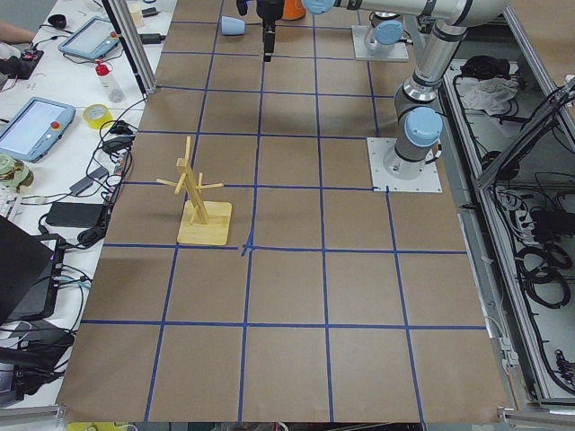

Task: Flip cup
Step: 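Lower the right gripper onto the upside-down light blue cup and grasp it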

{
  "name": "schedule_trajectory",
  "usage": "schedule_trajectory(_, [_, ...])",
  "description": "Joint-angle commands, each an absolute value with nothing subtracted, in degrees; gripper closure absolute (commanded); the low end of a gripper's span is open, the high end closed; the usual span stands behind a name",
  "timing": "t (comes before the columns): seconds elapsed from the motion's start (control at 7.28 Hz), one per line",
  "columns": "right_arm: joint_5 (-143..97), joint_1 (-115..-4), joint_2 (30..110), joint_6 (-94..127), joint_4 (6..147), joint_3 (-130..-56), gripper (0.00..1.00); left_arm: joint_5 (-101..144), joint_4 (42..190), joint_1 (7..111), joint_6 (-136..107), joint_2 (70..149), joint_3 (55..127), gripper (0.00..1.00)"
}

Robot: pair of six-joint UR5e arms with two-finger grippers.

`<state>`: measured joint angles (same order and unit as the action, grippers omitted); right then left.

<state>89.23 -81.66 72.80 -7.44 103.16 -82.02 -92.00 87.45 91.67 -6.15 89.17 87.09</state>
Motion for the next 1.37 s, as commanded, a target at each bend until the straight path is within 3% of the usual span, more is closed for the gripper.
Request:
schedule_trajectory(0.0, [89.30, -79.19, 64.46, -11.06, 116.38, -84.71, 0.00, -92.02, 87.45, 91.67, -6.15, 89.21, 87.10, 0.00])
schedule_trajectory(0.27, [89.12, -77.18, 59.61, -15.26, 127.49, -88.93, 0.04, -92.02, 87.45, 91.67, -6.15, 89.21, 87.19, 0.00])
schedule_trajectory(0.82, [88.95, -76.29, 55.38, -16.00, 131.91, -90.35, 0.05, -92.02, 87.45, 91.67, -6.15, 89.12, 87.19, 0.00])
schedule_trajectory(1.1, [88.68, -76.20, 55.20, -16.00, 131.92, -90.35, 0.36, -92.02, 87.45, 91.67, -6.15, 89.12, 87.19, 0.00])
schedule_trajectory(1.24, [88.51, -76.20, 55.54, -15.91, 131.84, -90.18, 0.43, -92.02, 87.45, 91.67, -6.15, 89.12, 87.19, 0.00])
